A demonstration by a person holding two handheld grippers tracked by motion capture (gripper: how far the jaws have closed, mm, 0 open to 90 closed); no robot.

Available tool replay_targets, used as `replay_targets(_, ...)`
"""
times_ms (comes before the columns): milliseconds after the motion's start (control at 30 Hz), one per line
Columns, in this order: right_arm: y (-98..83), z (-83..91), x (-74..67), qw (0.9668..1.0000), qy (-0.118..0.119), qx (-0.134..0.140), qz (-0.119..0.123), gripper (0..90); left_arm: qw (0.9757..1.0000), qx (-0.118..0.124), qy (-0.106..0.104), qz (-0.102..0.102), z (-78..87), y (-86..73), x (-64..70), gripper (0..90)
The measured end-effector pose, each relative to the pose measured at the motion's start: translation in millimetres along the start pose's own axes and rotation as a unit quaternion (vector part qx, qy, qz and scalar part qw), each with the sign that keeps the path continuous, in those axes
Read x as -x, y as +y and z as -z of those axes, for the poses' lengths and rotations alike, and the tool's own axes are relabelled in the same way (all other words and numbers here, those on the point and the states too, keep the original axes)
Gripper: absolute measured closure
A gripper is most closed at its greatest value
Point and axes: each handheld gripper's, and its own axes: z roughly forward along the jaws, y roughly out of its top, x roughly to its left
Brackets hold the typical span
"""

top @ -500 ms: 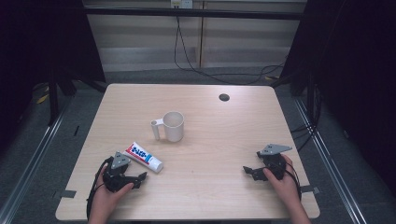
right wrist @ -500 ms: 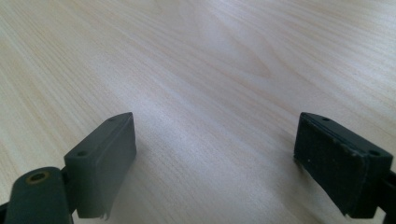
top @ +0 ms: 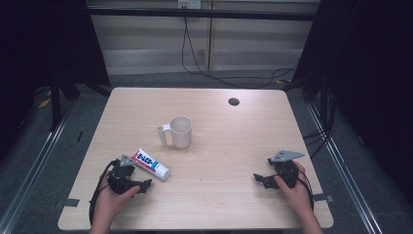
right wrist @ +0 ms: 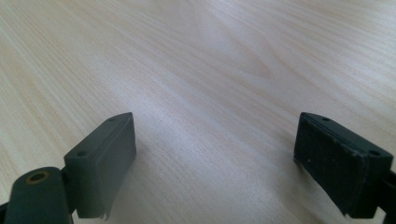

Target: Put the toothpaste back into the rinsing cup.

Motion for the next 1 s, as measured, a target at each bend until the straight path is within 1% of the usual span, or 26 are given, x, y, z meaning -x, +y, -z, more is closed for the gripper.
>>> replay_targets(33, 0.0, 0.0, 0.0, 1.0000, 0.000, 0.000, 0.000, 12.4, 0.9998, -0.014, 0.001, 0.015, 1.8, 2.7, -2.2, 18.2)
replay_targets(100, 0.0, 0.0, 0.0, 1.0000, 0.000, 0.000, 0.000, 12.4, 0.9983, -0.030, 0.006, 0.049, 4.8, 7.3, -6.6, 18.1)
replay_targets(167, 0.0, 0.0, 0.0, 1.0000, 0.000, 0.000, 0.000, 12.4, 0.9962, -0.034, 0.001, 0.080, 7.7, 12.4, -10.3, 18.2)
replay_targets(200, 0.0, 0.0, 0.0, 1.0000, 0.000, 0.000, 0.000, 12.4, 0.9957, -0.037, 0.001, 0.085, 8.8, 14.4, -11.6, 18.0)
replay_targets(233, 0.0, 0.0, 0.0, 1.0000, 0.000, 0.000, 0.000, 12.4, 0.9947, -0.044, -0.003, 0.093, 10.2, 17.4, -13.4, 18.1)
replay_targets(267, 0.0, 0.0, 0.0, 1.0000, 0.000, 0.000, 0.000, 12.4, 0.9933, -0.045, -0.006, 0.106, 10.7, 19.7, -15.1, 18.1)
replay_targets(300, 0.0, 0.0, 0.0, 1.0000, 0.000, 0.000, 0.000, 12.4, 0.9917, -0.050, -0.006, 0.119, 11.5, 22.0, -17.4, 18.1)
replay_targets(333, 0.0, 0.0, 0.0, 1.0000, 0.000, 0.000, 0.000, 12.4, 0.9887, -0.055, -0.005, 0.140, 11.6, 23.9, -18.7, 18.1)
replay_targets(400, 0.0, 0.0, 0.0, 1.0000, 0.000, 0.000, 0.000, 12.4, 0.9836, -0.065, -0.010, 0.168, 11.8, 27.4, -23.1, 17.9)
replay_targets(433, 0.0, 0.0, 0.0, 1.0000, 0.000, 0.000, 0.000, 12.4, 0.9797, -0.068, -0.008, 0.188, 11.7, 29.4, -24.3, 17.8)
replay_targets(467, 0.0, 0.0, 0.0, 1.0000, 0.000, 0.000, 0.000, 12.4, 0.9778, -0.071, -0.011, 0.197, 11.9, 30.4, -25.5, 17.8)
replay_targets(500, 0.0, 0.0, 0.0, 1.0000, 0.000, 0.000, 0.000, 12.4, 0.9764, -0.073, -0.015, 0.203, 12.0, 31.4, -26.7, 17.8)
replay_targets(533, 0.0, 0.0, 0.0, 1.0000, 0.000, 0.000, 0.000, 12.4, 0.9740, -0.072, -0.016, 0.214, 11.8, 33.0, -27.7, 17.8)
replay_targets(567, 0.0, 0.0, 0.0, 1.0000, 0.000, 0.000, 0.000, 12.4, 0.9730, -0.073, -0.014, 0.218, 11.6, 34.5, -28.7, 17.9)
replay_targets(633, 0.0, 0.0, 0.0, 1.0000, 0.000, 0.000, 0.000, 12.4, 0.9702, -0.072, -0.019, 0.230, 11.5, 37.6, -29.2, 17.9)
replay_targets(667, 0.0, 0.0, 0.0, 1.0000, 0.000, 0.000, 0.000, 12.4, 0.9698, -0.074, -0.017, 0.232, 11.2, 39.4, -29.8, 18.2)
replay_targets(733, 0.0, 0.0, 0.0, 1.0000, 0.000, 0.000, 0.000, 12.4, 0.9676, -0.080, -0.019, 0.239, 9.7, 43.0, -30.3, 18.5)
replay_targets(767, 0.0, 0.0, 0.0, 1.0000, 0.000, 0.000, 0.000, 12.4, 0.9653, -0.085, -0.021, 0.246, 8.5, 44.6, -30.3, 18.4)
replay_targets(833, 0.0, 0.0, 0.0, 1.0000, 0.000, 0.000, 0.000, 12.4, 0.9639, -0.092, -0.020, 0.249, 6.8, 47.6, -30.9, 19.4)
replay_targets(900, 0.0, 0.0, -0.1, 1.0000, 0.000, 0.000, -0.001, 12.4, 0.9628, -0.098, -0.023, 0.251, 4.5, 50.1, -30.6, 22.7)
replay_targets(933, 0.0, 0.0, 0.0, 1.0000, 0.000, 0.000, 0.000, 12.4, 0.9610, -0.100, -0.021, 0.257, 3.2, 51.6, -29.6, 22.1)
replay_targets(967, 0.0, 0.0, -0.1, 1.0000, 0.000, 0.000, 0.000, 12.4, 0.9629, -0.106, -0.022, 0.247, 2.7, 52.8, -30.3, 21.8)
replay_targets(1000, 0.0, 0.0, 0.0, 1.0000, 0.000, 0.000, 0.000, 12.4, 0.9610, -0.104, -0.019, 0.256, 1.1, 54.3, -28.6, 21.9)
